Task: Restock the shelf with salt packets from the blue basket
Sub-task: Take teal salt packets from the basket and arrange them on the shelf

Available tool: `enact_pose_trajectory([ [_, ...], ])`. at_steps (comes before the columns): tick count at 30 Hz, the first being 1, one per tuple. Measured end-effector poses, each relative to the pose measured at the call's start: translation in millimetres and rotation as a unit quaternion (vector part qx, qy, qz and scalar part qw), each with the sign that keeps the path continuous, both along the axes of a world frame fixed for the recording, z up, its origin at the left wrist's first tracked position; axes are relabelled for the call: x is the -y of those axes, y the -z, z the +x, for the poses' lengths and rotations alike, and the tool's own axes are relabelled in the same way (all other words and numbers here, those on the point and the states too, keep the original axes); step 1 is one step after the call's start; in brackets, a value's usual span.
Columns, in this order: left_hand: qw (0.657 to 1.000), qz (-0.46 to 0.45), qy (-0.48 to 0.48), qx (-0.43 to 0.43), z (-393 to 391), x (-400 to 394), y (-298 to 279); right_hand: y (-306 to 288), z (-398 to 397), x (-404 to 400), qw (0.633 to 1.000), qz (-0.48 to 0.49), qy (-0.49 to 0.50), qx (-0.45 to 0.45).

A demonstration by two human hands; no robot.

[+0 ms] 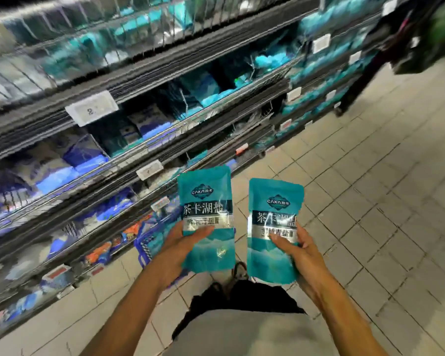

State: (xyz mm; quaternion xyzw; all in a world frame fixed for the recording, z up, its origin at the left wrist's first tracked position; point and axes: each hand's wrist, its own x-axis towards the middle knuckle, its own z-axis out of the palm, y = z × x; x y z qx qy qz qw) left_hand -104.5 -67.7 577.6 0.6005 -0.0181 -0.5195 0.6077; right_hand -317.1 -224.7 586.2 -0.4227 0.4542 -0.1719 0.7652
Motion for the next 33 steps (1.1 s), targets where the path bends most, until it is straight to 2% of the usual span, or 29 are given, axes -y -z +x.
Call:
enact_pose_trajectory([
  [8,0.989,0.031,0.128,0.061,-38.0,90.9,-17.9,-9.3,-81.3,15.0,0.98,-0.001,0.2,-0.003],
  [13,0.965,0.019,0.222,0.136,-87.0,166.5,-20.0,-7.0,-139.3,53.8,0.957,-0.02,0.29,-0.016],
  [17,0.945,0.004,0.27,0.183,-132.8,231.6,-20.7,-8.6,-185.9,99.5,0.947,-0.039,0.316,-0.044],
  [24,0.942,-0.008,0.29,0.167,-200.5,341.8,-24.3,-18.1,-253.0,195.6,0.94,-0.067,0.324,-0.083],
  [33,0.942,-0.01,0.286,0.177,-214.8,479.6,-18.3,-16.7,-273.3,324.5,0.932,-0.075,0.345,-0.082],
])
